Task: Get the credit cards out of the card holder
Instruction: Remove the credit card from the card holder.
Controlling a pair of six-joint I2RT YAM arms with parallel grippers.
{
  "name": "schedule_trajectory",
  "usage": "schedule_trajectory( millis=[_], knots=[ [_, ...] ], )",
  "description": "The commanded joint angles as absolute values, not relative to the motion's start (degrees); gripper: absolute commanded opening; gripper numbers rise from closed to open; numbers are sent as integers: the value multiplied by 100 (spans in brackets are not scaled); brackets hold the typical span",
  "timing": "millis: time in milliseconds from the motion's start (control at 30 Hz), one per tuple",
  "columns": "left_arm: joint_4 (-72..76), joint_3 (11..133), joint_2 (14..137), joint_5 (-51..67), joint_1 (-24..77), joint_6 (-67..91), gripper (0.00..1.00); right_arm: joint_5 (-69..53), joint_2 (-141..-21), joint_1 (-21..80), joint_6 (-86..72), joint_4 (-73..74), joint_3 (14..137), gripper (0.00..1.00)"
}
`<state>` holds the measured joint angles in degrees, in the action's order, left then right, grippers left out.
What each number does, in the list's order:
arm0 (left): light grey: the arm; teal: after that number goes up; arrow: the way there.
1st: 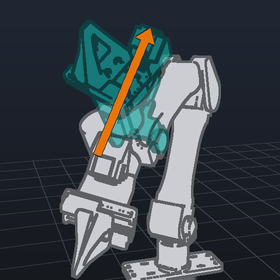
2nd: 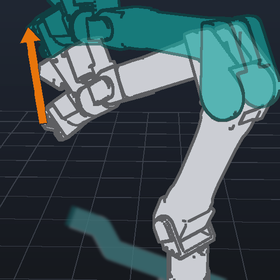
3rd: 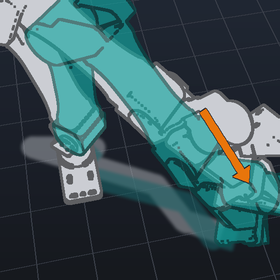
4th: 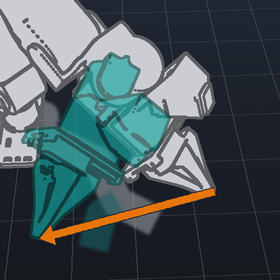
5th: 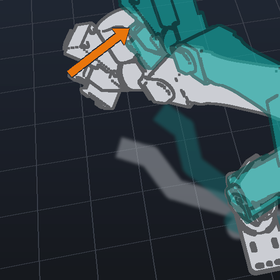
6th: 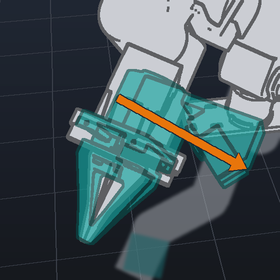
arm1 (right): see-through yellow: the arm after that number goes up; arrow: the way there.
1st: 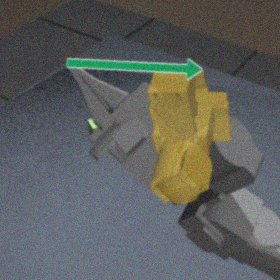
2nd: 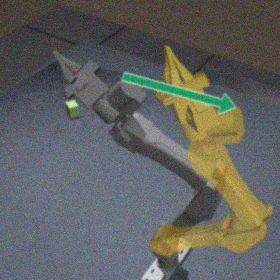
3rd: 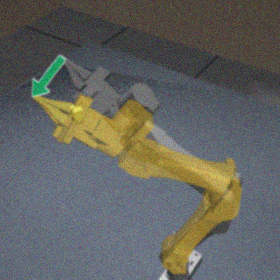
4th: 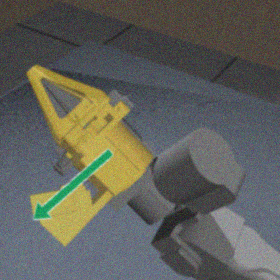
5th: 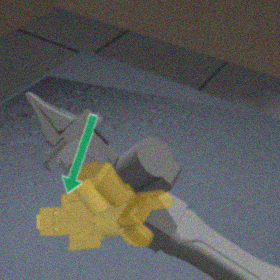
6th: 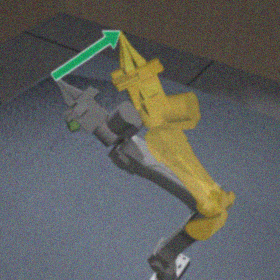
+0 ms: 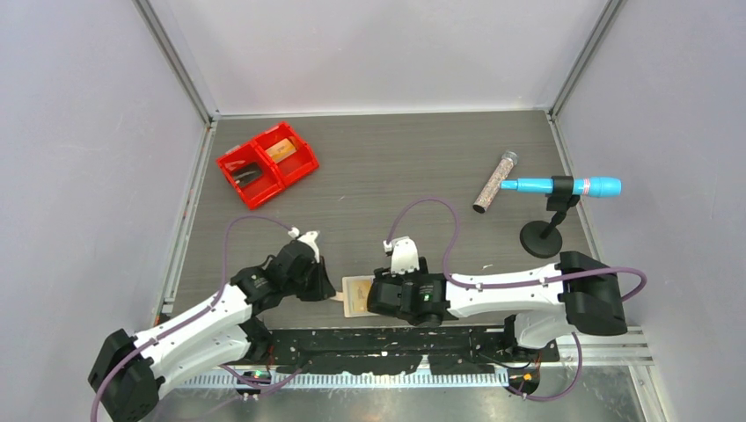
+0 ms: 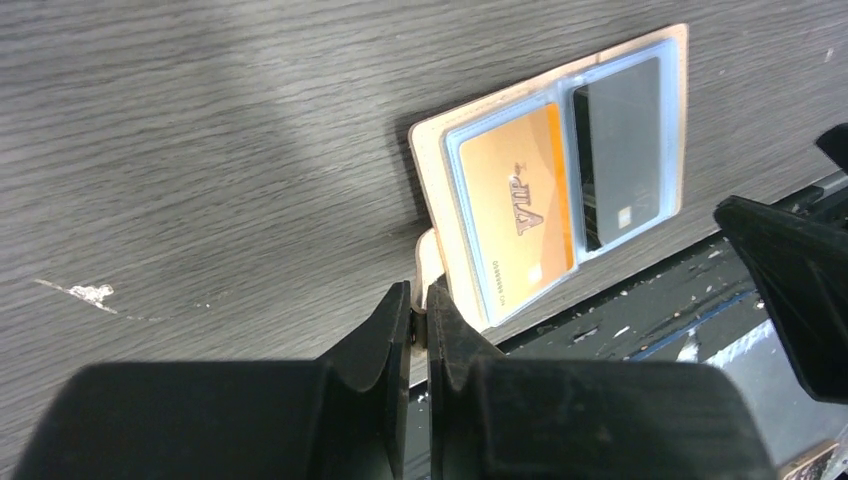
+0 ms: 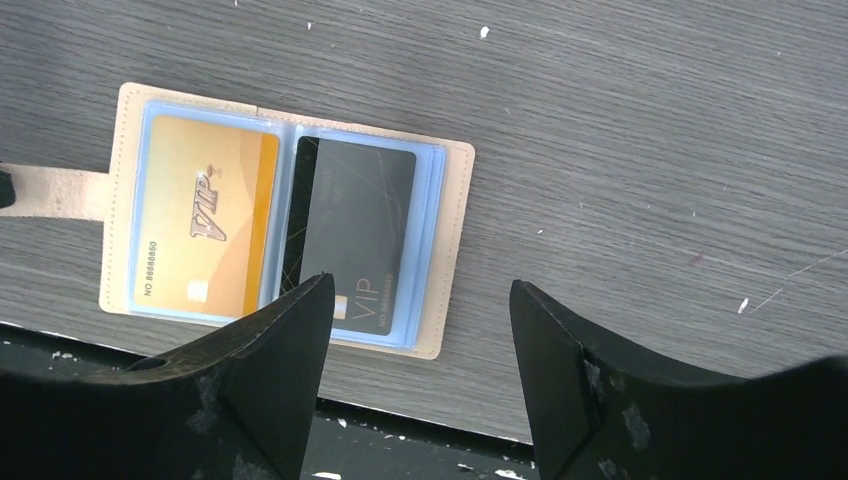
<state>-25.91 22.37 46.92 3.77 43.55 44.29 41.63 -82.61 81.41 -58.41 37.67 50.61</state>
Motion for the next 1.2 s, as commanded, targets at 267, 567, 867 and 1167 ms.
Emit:
schedule_trajectory(
  millis=[267,567,867,1167],
  knots=[
    [-2551,2733,4205,907,4390,4619,42,3292,-7024,7662,-4966,1788,3891,55],
    [-873,2253,4465,1465,4459,5112,36,2005,-6529,6888,-4719,-148,2818,36],
    [311,2248,5596,1423,4623,5268,32,1398,-6738,6484,-4657,-806,2542,33],
    [740,2171,6268,1292,4719,5308,30,1312,-7162,6425,-4778,-1026,2489,30]
  ],
)
